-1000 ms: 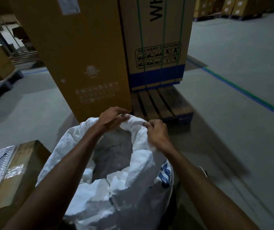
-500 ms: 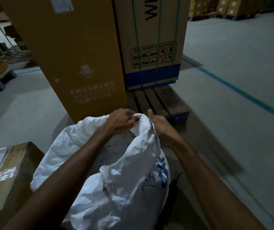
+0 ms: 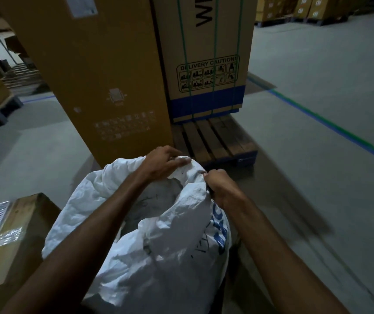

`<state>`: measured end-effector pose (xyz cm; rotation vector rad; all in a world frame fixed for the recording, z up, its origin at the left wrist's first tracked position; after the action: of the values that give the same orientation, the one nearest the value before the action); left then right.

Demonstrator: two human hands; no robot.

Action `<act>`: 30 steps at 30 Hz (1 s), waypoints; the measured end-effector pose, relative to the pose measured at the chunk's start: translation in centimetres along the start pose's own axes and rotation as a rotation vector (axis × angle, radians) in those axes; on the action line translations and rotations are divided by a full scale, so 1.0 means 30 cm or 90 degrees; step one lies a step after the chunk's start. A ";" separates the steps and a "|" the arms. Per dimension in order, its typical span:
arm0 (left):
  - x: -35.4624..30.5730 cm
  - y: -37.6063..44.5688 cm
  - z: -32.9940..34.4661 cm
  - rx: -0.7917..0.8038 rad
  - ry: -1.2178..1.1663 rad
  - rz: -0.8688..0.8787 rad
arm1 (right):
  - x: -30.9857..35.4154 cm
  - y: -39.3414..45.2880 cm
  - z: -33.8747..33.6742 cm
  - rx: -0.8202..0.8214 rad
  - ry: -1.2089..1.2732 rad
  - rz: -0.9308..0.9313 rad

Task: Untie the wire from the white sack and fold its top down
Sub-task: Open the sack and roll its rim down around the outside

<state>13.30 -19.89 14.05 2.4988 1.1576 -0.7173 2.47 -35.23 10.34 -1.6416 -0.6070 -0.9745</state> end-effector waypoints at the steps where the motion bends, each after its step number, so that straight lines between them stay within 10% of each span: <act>1: 0.014 -0.008 -0.008 0.009 0.014 0.009 | -0.004 -0.001 -0.006 0.017 0.054 0.023; 12: -0.081 -0.018 0.030 0.248 -0.005 0.044 | -0.019 -0.022 -0.014 0.119 0.376 0.028; 21: -0.117 0.027 0.024 0.042 0.095 -0.106 | -0.099 -0.092 0.015 0.045 -0.017 -0.025; 25: -0.133 0.001 0.028 0.073 0.044 -0.050 | -0.081 -0.067 0.012 0.031 0.132 0.015; 30: -0.158 -0.190 0.009 -0.131 -0.007 0.074 | -0.059 -0.073 0.017 0.105 0.378 0.019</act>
<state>6.19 -19.37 16.14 2.3639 1.0161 -0.5505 -0.05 -33.95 9.98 -1.1316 -0.2480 -1.2802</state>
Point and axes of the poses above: each hand's wrist, its own y-axis towards the middle knuckle, its own z-axis out of the palm, x = y × z, the point moved 3 cm from there along y, towards the middle knuckle, and after that the axes turned 4 degrees about x, right-handed, at the moved point
